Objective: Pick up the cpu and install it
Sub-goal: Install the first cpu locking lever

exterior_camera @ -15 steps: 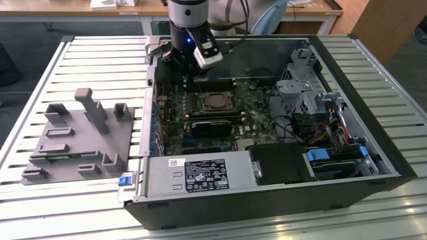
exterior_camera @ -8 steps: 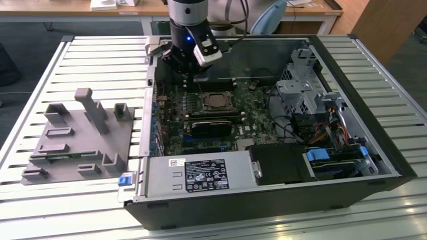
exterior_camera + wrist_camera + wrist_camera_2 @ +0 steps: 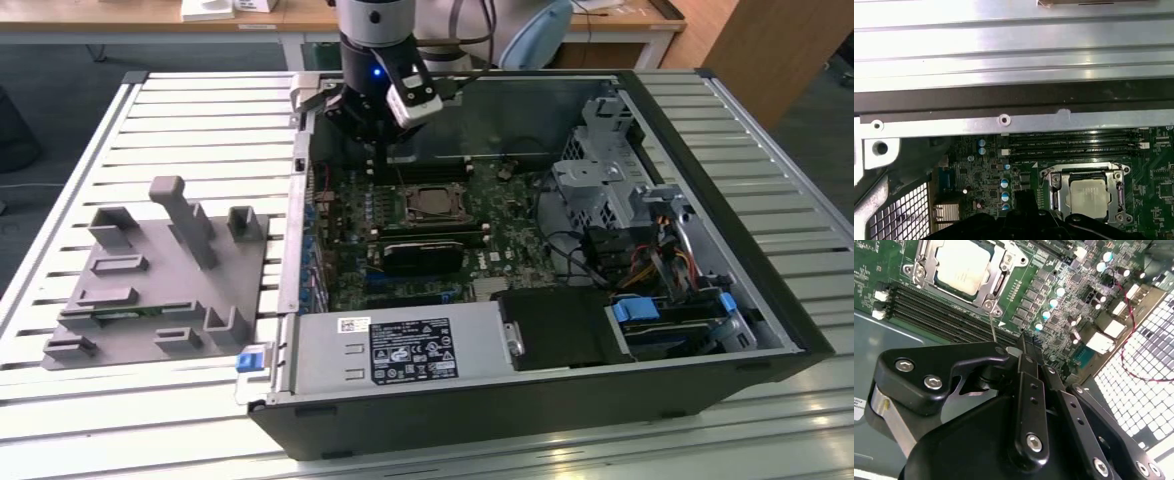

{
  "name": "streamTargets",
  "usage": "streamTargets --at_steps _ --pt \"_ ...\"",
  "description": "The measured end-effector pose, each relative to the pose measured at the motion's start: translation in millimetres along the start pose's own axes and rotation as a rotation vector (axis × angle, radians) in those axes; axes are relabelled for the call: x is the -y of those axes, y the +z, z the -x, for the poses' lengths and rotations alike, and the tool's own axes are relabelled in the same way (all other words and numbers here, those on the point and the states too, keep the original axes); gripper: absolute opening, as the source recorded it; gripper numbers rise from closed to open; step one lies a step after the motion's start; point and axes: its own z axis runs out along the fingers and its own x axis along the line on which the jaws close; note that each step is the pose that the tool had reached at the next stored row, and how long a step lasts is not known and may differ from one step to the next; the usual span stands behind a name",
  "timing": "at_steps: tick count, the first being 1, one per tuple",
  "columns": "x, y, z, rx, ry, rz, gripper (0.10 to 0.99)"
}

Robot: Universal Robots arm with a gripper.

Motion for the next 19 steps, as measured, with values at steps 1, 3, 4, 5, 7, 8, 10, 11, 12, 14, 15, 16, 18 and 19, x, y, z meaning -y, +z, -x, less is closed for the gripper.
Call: streamTargets --at_steps 1,3,4,5,7,8,10,11,12,14,15,16,18,19 --pt "-0.7 0.1 0.0 0.0000 0.000 0.000 0.106" --pt "-2.5 0.5 -0.2 0.0001 0.000 0.000 0.106" --pt "-3.6 0.6 -0.2 0.0001 0.000 0.000 0.106" --pt "-4.7 0.8 -0.2 0.0001 0.000 0.000 0.106" --pt "-6.8 1.0 -0.2 0.0000 0.000 0.000 0.106" --pt "-7.4 1.1 0.0 0.0000 0.000 0.000 0.106" --pt "-7.9 1.2 1.2 0.0000 0.000 0.000 0.106" --pt "-8.1 1.2 2.0 -0.0001 0.000 0.000 0.106" --pt "-8.3 1.3 2.8 0.0000 0.000 0.000 0.106" --pt "-8.8 1.4 4.4 0.0000 0.000 0.000 0.106" --pt "-8.9 1.5 5.1 0.0000 0.000 0.000 0.106" --pt "-9.0 1.5 5.9 0.0000 0.000 0.000 0.106" --pt "-9.0 1.6 7.0 0.0000 0.000 0.000 0.106" --pt "-9.1 1.6 7.7 0.0000 0.000 0.000 0.106"
